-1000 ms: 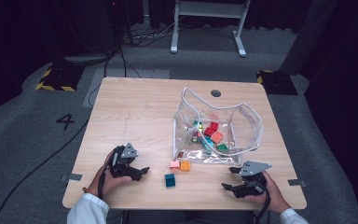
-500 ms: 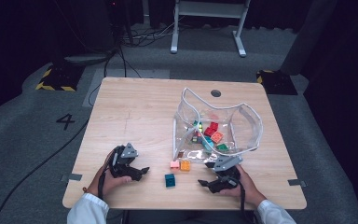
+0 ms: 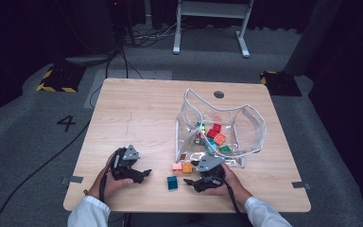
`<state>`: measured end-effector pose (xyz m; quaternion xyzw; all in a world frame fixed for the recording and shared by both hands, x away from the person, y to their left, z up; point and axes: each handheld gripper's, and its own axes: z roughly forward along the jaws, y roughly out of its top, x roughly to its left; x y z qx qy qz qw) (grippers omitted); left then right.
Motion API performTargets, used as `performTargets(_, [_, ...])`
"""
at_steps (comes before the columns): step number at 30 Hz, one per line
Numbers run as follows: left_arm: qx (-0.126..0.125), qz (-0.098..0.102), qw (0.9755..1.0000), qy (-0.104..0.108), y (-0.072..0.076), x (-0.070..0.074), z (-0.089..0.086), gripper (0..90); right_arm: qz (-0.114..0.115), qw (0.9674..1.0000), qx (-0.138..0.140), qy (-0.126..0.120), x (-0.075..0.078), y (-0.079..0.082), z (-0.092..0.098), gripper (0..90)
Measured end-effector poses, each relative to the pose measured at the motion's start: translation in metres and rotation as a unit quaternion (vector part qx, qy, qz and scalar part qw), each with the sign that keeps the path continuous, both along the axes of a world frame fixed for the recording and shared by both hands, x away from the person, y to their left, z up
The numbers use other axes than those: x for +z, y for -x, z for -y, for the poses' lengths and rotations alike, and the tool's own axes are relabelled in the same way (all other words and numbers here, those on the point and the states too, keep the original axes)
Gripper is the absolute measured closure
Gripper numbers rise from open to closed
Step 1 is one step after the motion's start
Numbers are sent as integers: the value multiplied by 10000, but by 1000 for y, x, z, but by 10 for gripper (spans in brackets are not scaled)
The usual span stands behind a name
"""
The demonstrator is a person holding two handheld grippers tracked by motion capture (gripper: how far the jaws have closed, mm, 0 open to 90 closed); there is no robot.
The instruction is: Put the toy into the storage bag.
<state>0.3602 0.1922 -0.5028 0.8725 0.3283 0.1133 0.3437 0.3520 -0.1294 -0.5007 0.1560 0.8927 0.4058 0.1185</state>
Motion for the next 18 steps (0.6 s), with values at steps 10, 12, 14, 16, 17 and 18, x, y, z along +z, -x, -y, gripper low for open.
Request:
performTargets(10, [-9, -8, 10000, -5, 0, 0, 0, 117, 75, 9999, 71, -137, 4, -8, -9, 304])
performTargets(12, [2, 2, 10000, 0, 0, 0, 0, 117, 10, 9999, 111, -126, 1, -8, -11, 357])
performTargets(14, [0, -2, 10000, 3, 0, 0, 0, 117, -80, 9997, 101, -195, -1, -8, -11, 363])
performTargets(16, [1, 19, 10000, -8, 0, 0, 0, 117, -34, 9998, 104, -174, -2, -9, -12, 378])
performTargets(17, [1, 10, 10000, -4, 0, 0, 0, 117, -41, 9998, 111, -164, -2, -9, -11, 400])
performTargets(18, [2, 0, 10000, 0, 0, 0, 0, 117, -67, 9998, 119, -131, -2, -9, -11, 407])
